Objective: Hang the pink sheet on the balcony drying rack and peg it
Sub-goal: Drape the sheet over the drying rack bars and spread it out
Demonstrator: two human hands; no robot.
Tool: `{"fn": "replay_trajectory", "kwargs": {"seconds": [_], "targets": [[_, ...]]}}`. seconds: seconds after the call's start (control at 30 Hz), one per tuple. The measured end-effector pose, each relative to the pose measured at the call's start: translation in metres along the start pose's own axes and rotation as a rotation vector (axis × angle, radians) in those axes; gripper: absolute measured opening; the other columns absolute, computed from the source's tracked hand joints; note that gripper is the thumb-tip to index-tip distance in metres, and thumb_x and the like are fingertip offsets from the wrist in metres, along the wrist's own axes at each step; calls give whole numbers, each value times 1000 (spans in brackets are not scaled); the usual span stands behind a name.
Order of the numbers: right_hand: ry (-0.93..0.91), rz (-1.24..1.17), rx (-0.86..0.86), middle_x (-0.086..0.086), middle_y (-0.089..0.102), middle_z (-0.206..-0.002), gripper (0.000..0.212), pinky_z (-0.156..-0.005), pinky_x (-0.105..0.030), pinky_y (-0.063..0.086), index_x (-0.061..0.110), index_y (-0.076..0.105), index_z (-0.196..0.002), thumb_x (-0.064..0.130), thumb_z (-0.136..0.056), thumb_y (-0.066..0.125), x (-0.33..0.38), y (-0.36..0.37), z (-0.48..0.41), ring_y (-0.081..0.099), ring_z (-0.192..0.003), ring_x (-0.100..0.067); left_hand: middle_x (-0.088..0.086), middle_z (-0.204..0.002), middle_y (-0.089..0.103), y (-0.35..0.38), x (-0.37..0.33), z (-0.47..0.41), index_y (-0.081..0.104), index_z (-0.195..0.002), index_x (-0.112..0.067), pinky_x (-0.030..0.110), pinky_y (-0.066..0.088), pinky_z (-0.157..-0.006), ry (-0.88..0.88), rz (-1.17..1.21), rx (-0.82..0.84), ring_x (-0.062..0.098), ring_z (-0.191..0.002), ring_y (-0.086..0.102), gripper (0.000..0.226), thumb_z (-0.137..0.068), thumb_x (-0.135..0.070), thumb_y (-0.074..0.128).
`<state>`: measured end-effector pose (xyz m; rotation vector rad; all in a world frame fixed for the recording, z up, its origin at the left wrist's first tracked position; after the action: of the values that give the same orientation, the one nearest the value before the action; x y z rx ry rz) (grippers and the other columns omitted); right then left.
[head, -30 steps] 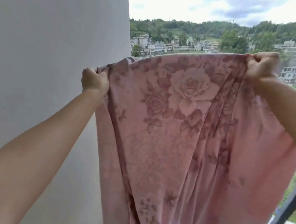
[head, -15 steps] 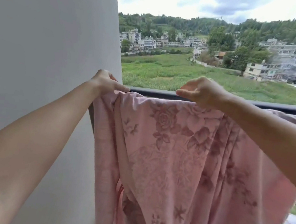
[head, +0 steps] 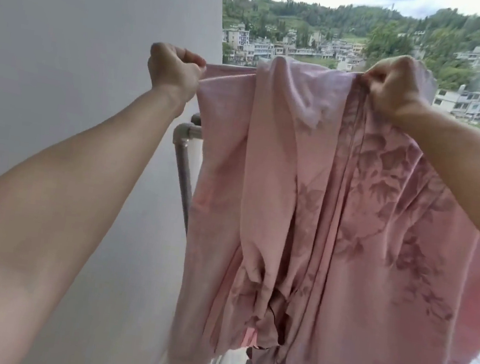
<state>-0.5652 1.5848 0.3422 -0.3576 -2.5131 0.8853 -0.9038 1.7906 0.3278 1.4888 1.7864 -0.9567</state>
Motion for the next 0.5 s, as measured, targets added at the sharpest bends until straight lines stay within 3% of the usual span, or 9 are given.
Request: {"fn": "replay_trajectory", "kwargs": {"seconds": [0.13, 0.23, 0.33, 0.4, 0.5], "targets": [[85, 195, 354, -3, 72, -105, 18, -72, -34, 53, 25, 76, -98, 37, -88, 68, -7, 47, 17, 66, -88, -27, -4, -73, 70, 0, 42, 5, 68, -58, -20, 22, 59, -71, -103, -110, -6, 10, -70, 68, 25, -73, -2, 60], [-4, 153, 296, -1, 73, -100, 15, -72, -29, 45, 24, 76, -97, 33, -89, 67, 20, 48, 40, 62, -83, -22, -1, -77, 69, -24, 86, 12, 61, -57, -20, 27, 59, -71, -216, -140, -99, 19, -77, 70, 27, -69, -4, 42], [-147, -4, 257, -3, 73, -96, 29, -66, -26, 40, 20, 74, -102, 42, -95, 56, 45, 47, 73, 63, -82, -23, 4, -92, 70, -20, 104, 15, 65, -71, -20, 30, 57, -77, -234, -265, -78, 25, -89, 68, 27, -72, -6, 41], [-233, -8, 257, -5, 73, -106, 37, -70, -30, 42, 23, 71, -112, 49, -96, 51, 44, 55, 89, 65, -91, -26, 10, -109, 65, 6, 87, 26, 68, -87, -20, 38, 51, -91, -91, -477, 5, 30, -106, 60, 27, -77, -8, 46], [-311, 37, 172, -3, 70, -113, 40, -77, -37, 48, 28, 67, -120, 54, -94, 50, 37, 51, 107, 64, -100, -28, 13, -117, 54, 64, 45, 73, 66, -101, -16, 45, 39, -95, 360, -670, 160, 34, -113, 49, 22, -89, -19, 48]]}}
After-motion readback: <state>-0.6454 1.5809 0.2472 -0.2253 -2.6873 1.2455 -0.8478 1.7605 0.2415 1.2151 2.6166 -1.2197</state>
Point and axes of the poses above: each hand's wrist, its own z-axis away from the middle knuckle, its own y-axis out of the palm, x = y × z, the point moved 10 cm from there along -z, towards the middle knuckle
